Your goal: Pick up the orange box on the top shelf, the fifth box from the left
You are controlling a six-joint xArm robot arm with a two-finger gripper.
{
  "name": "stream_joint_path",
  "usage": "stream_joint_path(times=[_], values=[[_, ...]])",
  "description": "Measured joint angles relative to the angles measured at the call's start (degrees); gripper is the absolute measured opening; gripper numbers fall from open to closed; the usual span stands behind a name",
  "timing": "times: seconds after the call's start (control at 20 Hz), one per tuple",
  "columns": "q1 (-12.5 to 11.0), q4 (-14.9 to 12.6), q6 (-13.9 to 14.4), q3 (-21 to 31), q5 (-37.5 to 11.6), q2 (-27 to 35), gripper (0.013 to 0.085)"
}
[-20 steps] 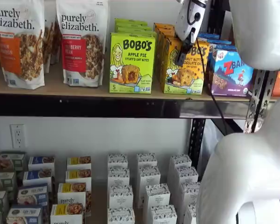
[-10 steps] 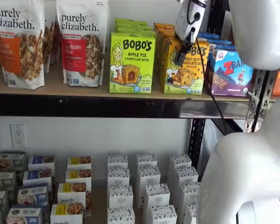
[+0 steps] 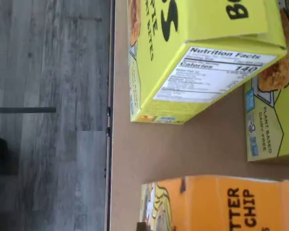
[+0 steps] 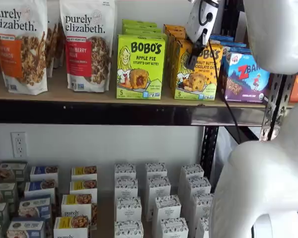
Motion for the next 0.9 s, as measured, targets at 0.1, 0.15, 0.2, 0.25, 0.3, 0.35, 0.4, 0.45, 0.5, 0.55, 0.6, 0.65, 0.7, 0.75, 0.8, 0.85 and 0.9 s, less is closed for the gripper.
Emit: stream_joint_path(times=[0.1,0.15,0.2,0.25,0.3,0.35,0.4,0.45,0.5,0.55,0.6,0.65,0.7,0.75,0.8,0.85,0.9], values=[[0.1,-0.1,0.0,0.0,-0.1,0.0,0.0570],[0.1,-0.1,0.1,0.0,-0.1,0.0,0.0530],[0.1,-0.2,0.1,0.0,-0.1,0.0,0.0490],[0.1,-0.2,0.1,0.1,-0.1,-0.1,0.0490],[0.2,-0.3,0.1,0.1,-0.1,-0.1,0.0450],[0.2,-0.3,0.2,0.1,-0.1,-0.1,0.0450],[0.2,-0.3,0.2,0.1,-0.2,-0.1,0.0410],[0.2,-0.2,0.2,0.1,-0.1,-0.1,0.0410],[0.2,-0.2,0.2,0.2,-0.1,-0.1,0.0370],[0.2,-0.3,0.2,0.2,-0.1,-0.2,0.0370],[0.2,-0.4,0.2,0.1,0.0,-0.2,0.0370],[0.3,-0.6,0.2,0.0,0.2,-0.1,0.0370],[0.3,-0.8,0.2,-0.1,0.4,0.0,0.0370],[0.3,-1.0,0.3,-0.1,0.4,-0.1,0.0370],[0.4,-1.1,0.3,0.0,0.4,-0.1,0.0370],[0.4,-1.3,0.3,0.1,0.4,-0.2,0.0370],[0.4,-1.3,0.3,0.1,0.5,-0.3,0.0370]])
